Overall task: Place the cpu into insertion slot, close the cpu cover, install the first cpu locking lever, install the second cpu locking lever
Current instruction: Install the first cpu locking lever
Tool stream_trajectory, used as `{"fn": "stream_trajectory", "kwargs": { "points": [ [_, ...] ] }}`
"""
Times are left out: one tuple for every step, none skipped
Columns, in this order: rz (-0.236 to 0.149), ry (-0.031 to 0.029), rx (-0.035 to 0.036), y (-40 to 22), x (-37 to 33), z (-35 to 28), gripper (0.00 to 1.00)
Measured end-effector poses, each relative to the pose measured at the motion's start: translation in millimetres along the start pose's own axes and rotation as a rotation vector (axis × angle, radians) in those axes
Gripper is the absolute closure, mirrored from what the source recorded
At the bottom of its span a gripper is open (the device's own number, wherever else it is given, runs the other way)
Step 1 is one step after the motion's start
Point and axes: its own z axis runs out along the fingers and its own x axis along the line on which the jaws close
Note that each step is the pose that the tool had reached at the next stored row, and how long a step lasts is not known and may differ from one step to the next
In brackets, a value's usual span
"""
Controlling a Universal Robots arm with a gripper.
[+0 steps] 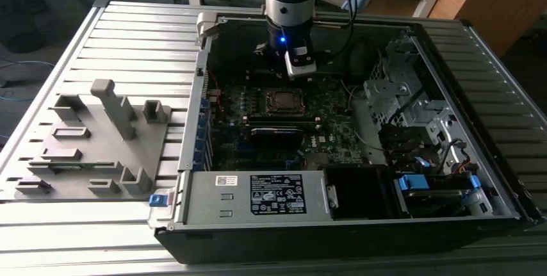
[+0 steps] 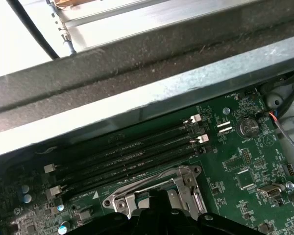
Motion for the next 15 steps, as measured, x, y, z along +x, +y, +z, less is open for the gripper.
{"fn": "stream_trajectory", "kwargs": {
  "points": [
    [0.000,0.0000,-0.0001,0.2,-0.1,-1.4,0.90],
    [0.000,0.0000,-0.0001,0.4,-0.2,-2.6,0.90],
    [0.000,0.0001,-0.0002,0.5,-0.4,-3.0,0.90],
    [-0.001,0.0002,-0.0002,0.7,-0.7,-2.8,0.90],
    [-0.002,0.0006,0.0002,0.9,-1.3,-2.8,0.90],
    [-0.005,0.0015,0.0009,1.1,-1.9,-2.8,0.90],
    [-0.009,0.0019,0.0042,1.1,-2.1,-2.8,0.90],
    [-0.014,0.0017,0.0106,1.2,-2.2,-2.8,0.90],
    [-0.020,0.0012,0.0172,1.2,-2.2,-2.7,0.90],
    [-0.026,0.0012,0.0236,1.2,-2.4,-2.7,0.90],
    [-0.031,0.0027,0.0262,1.3,-2.7,-2.7,0.90],
    [-0.035,0.0049,0.0274,1.5,-3.2,-2.5,0.90],
    [-0.039,0.0071,0.0281,1.7,-3.9,-2.5,0.90],
    [-0.042,0.0090,0.0285,2.1,-4.8,-2.4,0.90],
    [-0.044,0.0111,0.0291,2.4,-5.8,-2.2,0.90]
  ]
}}
